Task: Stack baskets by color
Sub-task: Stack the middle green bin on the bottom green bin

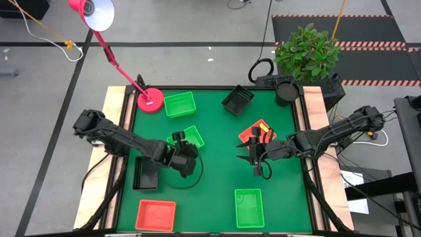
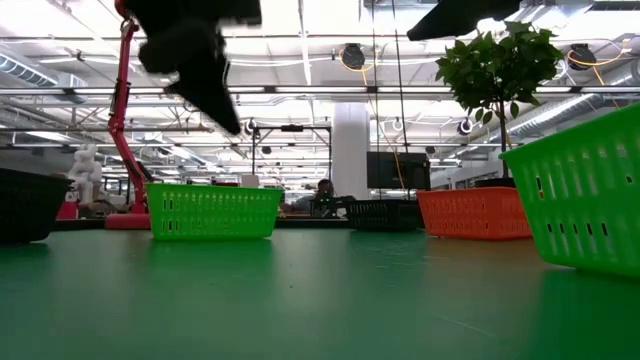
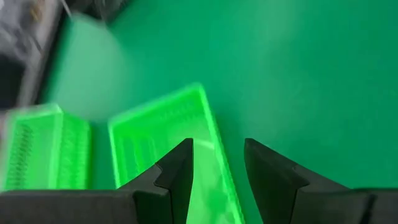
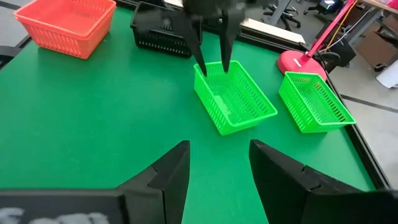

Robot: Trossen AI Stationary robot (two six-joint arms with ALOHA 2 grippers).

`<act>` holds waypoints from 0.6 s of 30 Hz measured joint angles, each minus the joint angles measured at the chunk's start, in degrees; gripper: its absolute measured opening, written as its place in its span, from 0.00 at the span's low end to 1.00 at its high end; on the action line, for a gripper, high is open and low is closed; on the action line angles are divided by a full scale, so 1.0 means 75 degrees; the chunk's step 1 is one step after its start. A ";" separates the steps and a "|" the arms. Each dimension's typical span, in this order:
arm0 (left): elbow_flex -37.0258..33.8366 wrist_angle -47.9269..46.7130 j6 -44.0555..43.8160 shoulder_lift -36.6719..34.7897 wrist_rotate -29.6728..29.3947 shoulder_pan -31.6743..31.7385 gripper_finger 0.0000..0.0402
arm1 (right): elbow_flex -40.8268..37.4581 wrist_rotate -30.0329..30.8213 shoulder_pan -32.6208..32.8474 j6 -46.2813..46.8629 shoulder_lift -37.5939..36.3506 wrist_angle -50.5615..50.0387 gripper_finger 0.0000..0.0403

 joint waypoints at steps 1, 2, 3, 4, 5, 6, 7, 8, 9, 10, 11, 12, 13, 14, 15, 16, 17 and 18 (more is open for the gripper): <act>-0.0123 0.0012 -0.0136 0.0000 0.0231 0.0092 0.36 | 0.0000 0.0000 0.0000 -0.0002 0.0000 0.0000 0.40; -0.0242 0.0071 -0.0243 0.0000 0.0455 0.0164 0.36 | 0.0000 0.0000 0.0000 -0.0004 0.0000 0.0000 0.40; -0.0360 0.0150 -0.0322 0.0000 0.0608 0.0236 0.36 | 0.0000 0.0000 0.0000 -0.0004 0.0000 0.0000 0.40; -0.0480 0.0251 -0.0361 0.0000 0.0711 0.0288 0.36 | 0.0000 0.0000 0.0000 -0.0004 0.0000 0.0000 0.40; -0.0587 0.0290 -0.0394 0.0000 0.0740 0.0346 0.36 | 0.0000 0.0000 0.0000 -0.0004 0.0000 0.0000 0.40; -0.0683 0.0302 -0.0394 0.0002 0.0737 0.0401 0.36 | 0.0000 0.0000 0.0000 -0.0004 0.0000 0.0000 0.40; -0.0757 0.0332 -0.0393 0.0003 0.0746 0.0444 0.36 | 0.0000 0.0000 0.0000 -0.0004 0.0000 0.0002 0.40; -0.0817 0.0387 -0.0392 0.0003 0.0786 0.0487 0.36 | 0.0000 0.0000 0.0000 -0.0004 0.0000 0.0000 0.40; -0.0873 0.0440 -0.0363 0.0003 0.0887 0.0522 0.36 | 0.0000 0.0000 0.0000 -0.0004 0.0000 0.0002 0.40; -0.0925 0.0457 -0.0314 0.0003 0.1027 0.0549 0.36 | 0.0000 0.0000 0.0000 -0.0004 0.0000 0.0003 0.40; -0.0976 0.0434 -0.0312 0.0003 0.1125 0.0571 0.36 | 0.0000 0.0000 0.0000 -0.0004 0.0000 0.0003 0.40; -0.1020 0.0447 -0.0312 0.0003 0.1182 0.0576 0.36 | 0.0000 0.0000 0.0000 -0.0004 0.0000 0.0003 0.40; -0.1051 0.0477 -0.0314 0.0003 0.1194 0.0579 0.36 | 0.0000 0.0000 0.0000 -0.0004 0.0000 0.0003 0.40; -0.1076 0.0513 -0.0317 0.0003 0.1192 0.0583 0.36 | 0.0000 0.0000 0.0000 -0.0004 0.0000 0.0002 0.40; -0.1094 0.0523 -0.0320 0.0003 0.1189 0.0588 0.36 | 0.0000 0.0000 0.0000 -0.0004 0.0000 0.0003 0.40; -0.1116 0.0513 -0.0328 0.0003 0.1189 0.0588 0.36 | 0.0000 0.0000 0.0000 -0.0004 0.0000 0.0003 0.40; -0.1124 0.0496 -0.0349 0.0003 0.1189 0.0600 0.36 | 0.0000 0.0000 0.0000 -0.0004 0.0000 0.0003 0.40; -0.1124 0.0488 -0.0392 0.0003 0.1189 0.0617 0.36 | 0.0000 0.0000 0.0000 -0.0004 0.0000 0.0003 0.40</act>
